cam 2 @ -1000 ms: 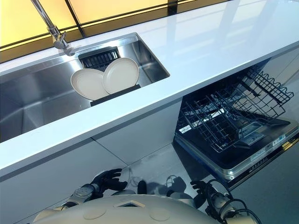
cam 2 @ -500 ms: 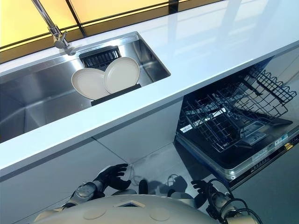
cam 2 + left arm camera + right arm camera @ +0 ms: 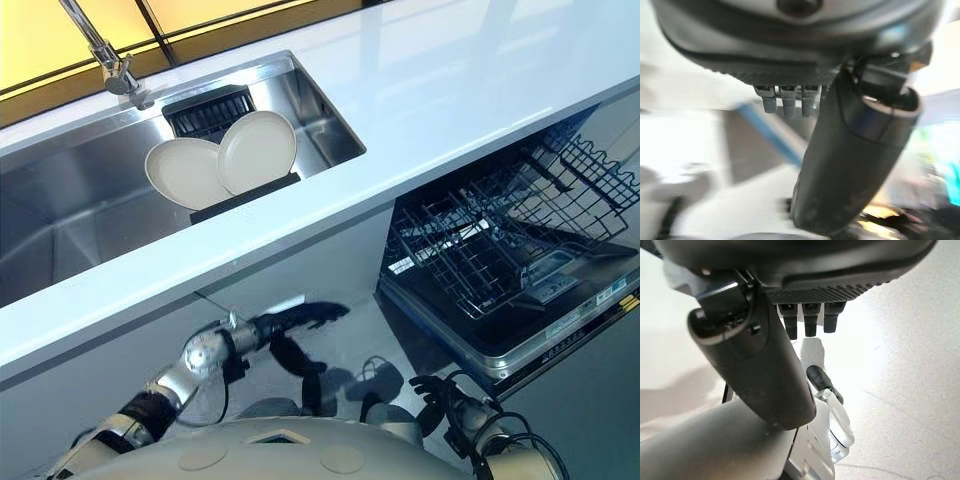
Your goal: Pick up plates and place into dishwasher.
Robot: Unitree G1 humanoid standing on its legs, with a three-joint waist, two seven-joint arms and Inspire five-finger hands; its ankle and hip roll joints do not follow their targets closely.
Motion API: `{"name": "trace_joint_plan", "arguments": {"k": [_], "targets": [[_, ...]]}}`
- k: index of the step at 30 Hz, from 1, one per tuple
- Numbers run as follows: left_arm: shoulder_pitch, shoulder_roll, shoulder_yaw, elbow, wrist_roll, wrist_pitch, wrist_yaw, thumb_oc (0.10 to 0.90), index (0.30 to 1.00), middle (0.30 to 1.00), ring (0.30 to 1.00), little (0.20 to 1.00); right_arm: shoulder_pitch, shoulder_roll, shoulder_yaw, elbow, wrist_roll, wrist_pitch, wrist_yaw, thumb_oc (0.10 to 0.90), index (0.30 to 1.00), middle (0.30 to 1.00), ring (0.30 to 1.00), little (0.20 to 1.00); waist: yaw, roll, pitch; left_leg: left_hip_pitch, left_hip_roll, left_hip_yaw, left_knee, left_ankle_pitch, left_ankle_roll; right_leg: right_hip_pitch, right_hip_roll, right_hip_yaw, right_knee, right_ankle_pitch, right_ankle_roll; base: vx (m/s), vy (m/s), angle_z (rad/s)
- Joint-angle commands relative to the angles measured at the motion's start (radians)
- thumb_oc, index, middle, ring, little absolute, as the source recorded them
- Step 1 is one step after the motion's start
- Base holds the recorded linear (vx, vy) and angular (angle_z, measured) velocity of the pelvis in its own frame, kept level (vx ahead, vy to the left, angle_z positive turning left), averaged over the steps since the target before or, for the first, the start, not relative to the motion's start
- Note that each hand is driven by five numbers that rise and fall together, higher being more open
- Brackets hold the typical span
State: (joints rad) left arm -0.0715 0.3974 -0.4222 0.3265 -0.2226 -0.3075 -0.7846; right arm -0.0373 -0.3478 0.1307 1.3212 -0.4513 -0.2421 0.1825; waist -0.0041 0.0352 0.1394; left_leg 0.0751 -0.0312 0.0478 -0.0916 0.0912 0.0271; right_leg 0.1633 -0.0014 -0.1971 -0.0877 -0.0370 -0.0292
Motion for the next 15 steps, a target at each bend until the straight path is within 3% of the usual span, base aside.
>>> {"name": "trace_joint_plan", "arguments": {"k": [1, 7, 9, 10, 12, 13, 14, 15], "targets": [[-0.125, -0.117, 0.092, -0.245, -0.455, 0.175, -0.177, 0.8, 0.9, 0.9, 0.9, 0.9, -0.05, 0.003, -0.008, 0.041, 0.014, -0.058, -0.003, 0.8, 0.9, 0.9, 0.9, 0.9, 0.026, 0.008, -0.03, 0.028, -0.018, 0.022, 0.004, -0.123, 0.024, -0.1, -0.011, 0.004, 0.09, -0.02, 0.061, 0.01, -0.042, 0.01], [-0.059, -0.301, 0.143, -0.461, -0.89, 0.579, -0.299, 0.8, 0.9, 0.9, 0.9, 0.9, -0.041, 0.038, -0.009, 0.091, 0.02, -0.085, -0.045, 0.8, 0.9, 0.9, 0.9, 0.9, 0.044, -0.004, -0.039, 0.033, -0.018, 0.001, 0.004, -0.137, 0.022, -0.077, -0.003, 0.011, 0.068, -0.024, 0.055, 0.02, -0.048, 0.03], [-0.051, -0.348, 0.143, -0.508, -1.079, 0.665, -0.265, 0.8, 0.9, 0.9, 0.9, 0.9, -0.044, 0.049, 0.002, 0.103, 0.03, -0.085, -0.054, 0.8, 0.9, 0.9, 0.9, 0.9, 0.048, -0.008, -0.039, 0.037, -0.018, -0.007, 0.004, -0.141, 0.018, -0.068, 0.0, 0.009, 0.065, -0.027, 0.053, 0.03, -0.051, 0.04], [-0.05, -0.359, 0.138, -0.523, -1.133, 0.662, -0.241, 0.8, 0.9, 0.9, 0.9, 0.9, -0.044, 0.054, 0.009, 0.105, 0.038, -0.082, -0.057, 0.8, 0.9, 0.9, 0.9, 0.9, 0.051, -0.01, -0.038, 0.039, -0.018, -0.01, 0.004, -0.142, 0.016, -0.065, 0.0, 0.006, 0.064, -0.028, 0.052, 0.02, -0.049, 0.04], [-0.059, -0.358, 0.145, -0.56, -1.185, 0.554, -0.165, 0.8, 0.9, 0.9, 0.9, 0.9, -0.046, 0.064, 0.025, 0.109, 0.057, -0.075, -0.063, 0.8, 0.9, 0.9, 0.9, 0.9, 0.056, -0.014, -0.037, 0.041, -0.019, -0.019, 0.004, -0.141, 0.011, -0.059, 0.001, 0.002, 0.063, -0.03, 0.05, 0.01, -0.046, 0.04], [-0.062, -0.347, 0.151, -0.578, -1.16, 0.475, -0.128, 0.8, 0.9, 0.9, 0.9, 0.9, -0.045, 0.069, 0.033, 0.108, 0.064, -0.072, -0.067, 0.8, 0.9, 0.9, 0.9, 0.9, 0.058, -0.015, -0.036, 0.043, -0.02, -0.023, 0.004, -0.139, 0.01, -0.057, 0.001, -0.001, 0.064, -0.03, 0.049, 0.01, -0.028, 0.06], [-0.068, -0.321, 0.176, -0.604, -1.09, 0.33, -0.067, 0.8, 0.9, 0.9, 0.9, 0.9, -0.042, 0.073, 0.038, 0.103, 0.069, -0.066, -0.071, 0.8, 0.9, 0.9, 0.9, 0.9, 0.062, -0.014, -0.036, 0.042, -0.02, -0.026, 0.004, -0.136, 0.007, -0.056, 0.001, -0.003, 0.065, -0.03, 0.047, 0.0, -0.012, 0.05], [-0.071, -0.288, 0.203, -0.618, -1.053, 0.235, -0.021, 0.8, 0.9, 0.9, 0.9, 0.9, -0.037, 0.074, 0.036, 0.098, 0.07, -0.064, -0.075, 0.8, 0.9, 0.9, 0.9, 0.9, 0.065, -0.013, -0.036, 0.041, -0.02, -0.03, 0.004, -0.132, 0.006, -0.055, 0.001, -0.006, 0.065, -0.03, 0.047, -0.01, 0.002, 0.04]]}}
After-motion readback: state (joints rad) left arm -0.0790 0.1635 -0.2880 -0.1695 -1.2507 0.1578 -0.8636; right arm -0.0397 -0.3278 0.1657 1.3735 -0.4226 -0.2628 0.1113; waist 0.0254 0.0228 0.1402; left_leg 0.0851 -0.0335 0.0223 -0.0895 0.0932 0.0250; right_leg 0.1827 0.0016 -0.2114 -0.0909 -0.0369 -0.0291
